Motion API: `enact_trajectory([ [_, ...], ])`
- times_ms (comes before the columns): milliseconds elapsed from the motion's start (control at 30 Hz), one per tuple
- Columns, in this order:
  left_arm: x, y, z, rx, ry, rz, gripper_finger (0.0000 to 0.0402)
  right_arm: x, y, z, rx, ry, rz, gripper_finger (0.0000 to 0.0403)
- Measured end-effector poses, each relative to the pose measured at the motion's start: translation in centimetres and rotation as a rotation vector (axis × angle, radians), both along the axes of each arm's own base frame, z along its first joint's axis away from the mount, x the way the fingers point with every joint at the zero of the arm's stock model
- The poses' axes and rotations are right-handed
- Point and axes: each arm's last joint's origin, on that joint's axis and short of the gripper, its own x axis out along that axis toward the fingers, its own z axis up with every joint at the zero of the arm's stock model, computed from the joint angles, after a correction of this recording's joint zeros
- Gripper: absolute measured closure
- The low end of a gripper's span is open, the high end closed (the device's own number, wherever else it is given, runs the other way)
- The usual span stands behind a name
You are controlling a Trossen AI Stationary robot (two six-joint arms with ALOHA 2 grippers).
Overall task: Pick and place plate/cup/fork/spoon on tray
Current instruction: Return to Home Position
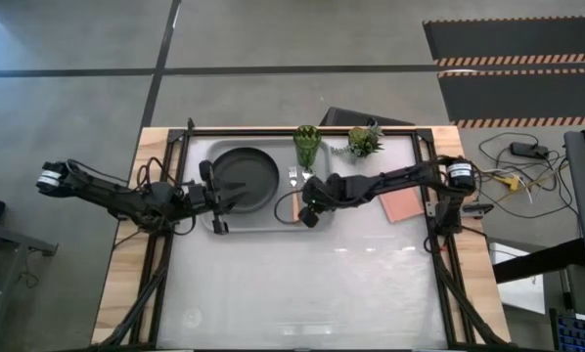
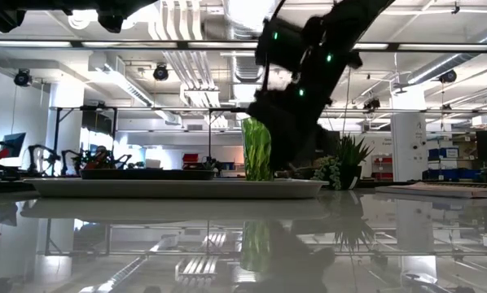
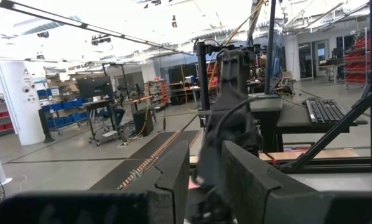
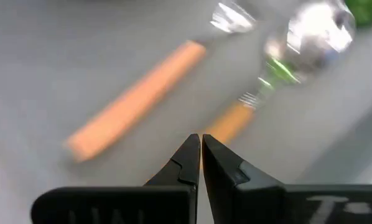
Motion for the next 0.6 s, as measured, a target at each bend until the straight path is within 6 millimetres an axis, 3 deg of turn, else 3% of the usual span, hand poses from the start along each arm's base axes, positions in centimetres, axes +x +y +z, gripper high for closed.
enact_trajectory([
  [333,-1.2,0.1,-0.2,0.016,0.072,-0.014,0.0323,-0.3,6.4,6.1,-0.253,-0.232,0.616,0.0394],
  [467,-2.6,-0.1,-0.1,-0.019,0.088,-0.106,0.0323,-1.6,7.3,8.5,-0.401,-0.306,0.76,0.0394],
  [533,-3.2,-0.3,-0.4,-0.014,0.138,-0.194,0.0323,-2.4,7.4,9.5,-0.358,-0.36,0.731,0.0394],
  [600,-4.1,-0.4,-1.1,0.006,0.221,-0.259,0.0323,-3.4,7.7,9.9,-0.322,-0.392,0.828,0.0394],
])
